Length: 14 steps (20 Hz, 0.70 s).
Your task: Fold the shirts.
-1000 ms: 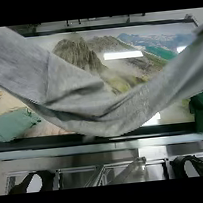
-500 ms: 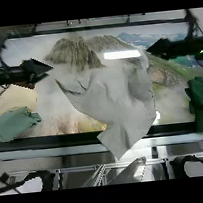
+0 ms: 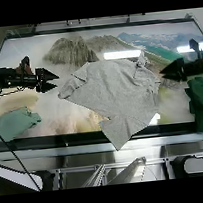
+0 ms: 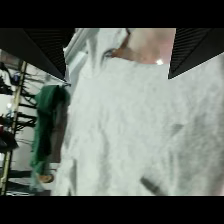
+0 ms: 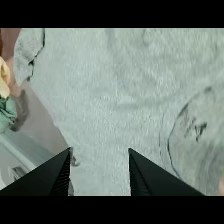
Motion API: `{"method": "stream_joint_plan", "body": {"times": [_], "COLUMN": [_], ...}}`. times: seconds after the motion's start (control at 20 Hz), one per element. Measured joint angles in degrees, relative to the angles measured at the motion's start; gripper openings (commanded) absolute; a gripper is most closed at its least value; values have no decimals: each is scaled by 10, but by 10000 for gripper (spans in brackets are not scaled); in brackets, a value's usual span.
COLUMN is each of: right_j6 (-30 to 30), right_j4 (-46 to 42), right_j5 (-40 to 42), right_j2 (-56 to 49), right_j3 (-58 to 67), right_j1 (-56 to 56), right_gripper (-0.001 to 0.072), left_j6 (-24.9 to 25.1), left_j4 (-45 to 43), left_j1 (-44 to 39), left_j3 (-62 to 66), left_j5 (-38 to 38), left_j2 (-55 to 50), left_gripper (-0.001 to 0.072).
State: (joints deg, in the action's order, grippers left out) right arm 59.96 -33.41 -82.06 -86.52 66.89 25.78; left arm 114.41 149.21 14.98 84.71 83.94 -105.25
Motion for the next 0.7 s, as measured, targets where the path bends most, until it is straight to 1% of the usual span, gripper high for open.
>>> {"method": "stream_joint_plan", "body": {"times": [0.1, 0.15, 0.2, 0.35, 0.5, 0.55, 0.65, 0.7], "right_j6": [11, 17, 24, 48, 65, 66, 78, 85], "right_j4": [-18, -28, -34, -48, -58, -58, -58, -58], "right_j5": [24, 45, 64, 114, 162, 175, 206, 220], "right_j2": [71, 109, 143, 220, 261, 266, 275, 277], "right_j3": [-107, -166, -219, -349, -437, -453, -479, -486], "right_j1": [26, 35, 40, 49, 44, 37, 9, -8], "right_gripper": [367, 389, 431, 463, 463, 463, 463, 463], "left_j6": [-14, -20, -28, -42, -55, -57, -61, -64], "left_j4": [-38, -56, -72, -130, -199, -215, -243, -252], "left_j1": [-9, -16, -24, -49, -75, -83, -98, -106], "left_j3": [4, 5, 6, 8, 9, 9, 9, 9], "left_j5": [-19, -29, -37, -60, -83, -93, -115, -128], "left_j2": [-5, -6, -7, -8, -9, -9, -9, -10], "left_gripper": [713, 713, 713, 713, 713, 693, 694, 609]}}
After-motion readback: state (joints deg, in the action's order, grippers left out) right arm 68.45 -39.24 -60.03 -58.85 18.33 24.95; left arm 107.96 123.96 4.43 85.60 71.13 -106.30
